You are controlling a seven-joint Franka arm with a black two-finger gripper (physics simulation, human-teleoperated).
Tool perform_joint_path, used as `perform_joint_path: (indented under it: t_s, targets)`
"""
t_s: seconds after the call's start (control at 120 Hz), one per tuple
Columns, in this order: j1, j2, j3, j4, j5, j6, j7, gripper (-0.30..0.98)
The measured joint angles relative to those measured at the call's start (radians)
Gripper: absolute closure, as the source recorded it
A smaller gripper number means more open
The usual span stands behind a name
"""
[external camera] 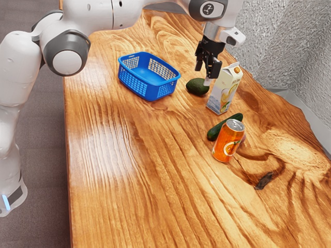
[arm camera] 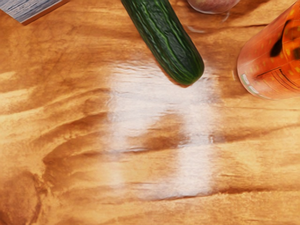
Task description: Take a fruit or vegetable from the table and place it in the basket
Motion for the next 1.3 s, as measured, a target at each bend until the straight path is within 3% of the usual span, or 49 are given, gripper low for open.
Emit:
perform_joint_path:
  t_s: [0.383, 1.3]
  targets:
    - [0.003, 0.002, 0.001, 0.001, -0.012, -0.005, -0.010, 0.00]
    - [-0.018, -0.058, -0.040, -0.048, -0.024, -0.069, -0.652, 0.00]
